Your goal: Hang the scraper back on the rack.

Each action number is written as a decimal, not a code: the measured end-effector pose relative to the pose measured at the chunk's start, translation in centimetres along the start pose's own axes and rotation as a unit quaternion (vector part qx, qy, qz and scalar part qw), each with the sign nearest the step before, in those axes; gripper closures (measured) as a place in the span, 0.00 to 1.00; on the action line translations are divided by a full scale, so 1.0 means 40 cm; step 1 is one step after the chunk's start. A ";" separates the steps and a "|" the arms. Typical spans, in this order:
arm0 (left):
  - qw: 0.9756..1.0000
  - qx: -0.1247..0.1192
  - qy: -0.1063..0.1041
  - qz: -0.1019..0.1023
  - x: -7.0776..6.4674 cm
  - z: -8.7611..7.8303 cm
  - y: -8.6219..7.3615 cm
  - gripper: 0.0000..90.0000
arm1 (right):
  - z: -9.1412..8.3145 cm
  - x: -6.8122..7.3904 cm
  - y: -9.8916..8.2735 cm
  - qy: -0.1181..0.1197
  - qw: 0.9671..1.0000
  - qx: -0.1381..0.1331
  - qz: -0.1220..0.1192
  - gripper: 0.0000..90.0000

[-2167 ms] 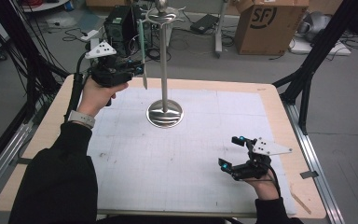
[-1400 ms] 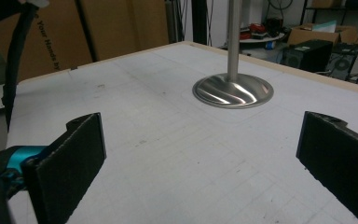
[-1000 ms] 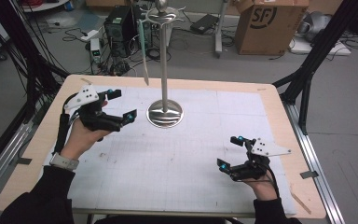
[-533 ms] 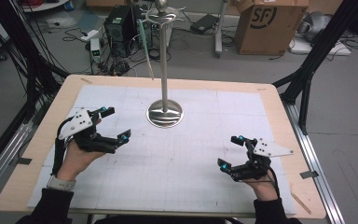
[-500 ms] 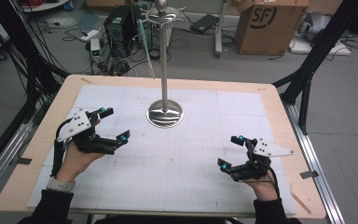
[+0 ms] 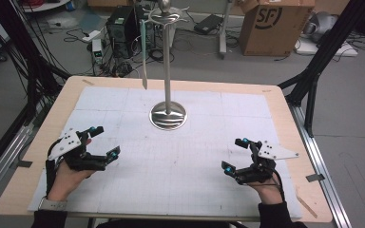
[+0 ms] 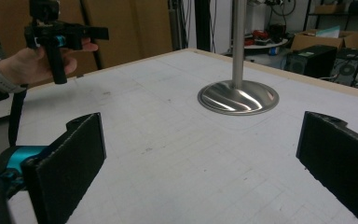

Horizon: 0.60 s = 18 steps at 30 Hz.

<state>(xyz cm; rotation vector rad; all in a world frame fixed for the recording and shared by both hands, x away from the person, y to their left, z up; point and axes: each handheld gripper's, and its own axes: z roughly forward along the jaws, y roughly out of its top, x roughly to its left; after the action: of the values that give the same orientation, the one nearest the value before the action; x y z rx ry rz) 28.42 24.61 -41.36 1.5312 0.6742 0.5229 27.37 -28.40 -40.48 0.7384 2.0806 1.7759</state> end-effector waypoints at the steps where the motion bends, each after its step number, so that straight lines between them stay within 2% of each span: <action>1: 1.000 0.001 0.002 0.001 0.001 -0.004 -0.005 0.02 | 0.000 0.000 0.000 0.000 1.000 0.001 0.001 0.00; 4: 1.000 0.005 0.010 0.014 0.000 -0.021 -0.018 0.02 | 0.000 0.000 -0.001 -0.003 1.000 0.000 -0.001 0.00; 12: 1.000 -0.004 0.013 -0.007 -0.002 -0.057 -0.048 0.02 | -0.007 -0.004 0.000 -0.009 1.000 -0.014 0.000 0.00; 18: 1.000 -0.004 0.017 -0.015 0.000 -0.079 -0.067 0.02 | -0.006 -0.004 -0.003 -0.010 1.000 -0.013 0.001 0.00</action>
<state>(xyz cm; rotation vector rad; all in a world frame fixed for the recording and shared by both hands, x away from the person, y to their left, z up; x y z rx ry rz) 25.99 26.93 -43.77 1.5043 0.7192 0.5283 27.36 -28.71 -40.57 0.7486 2.0405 1.7847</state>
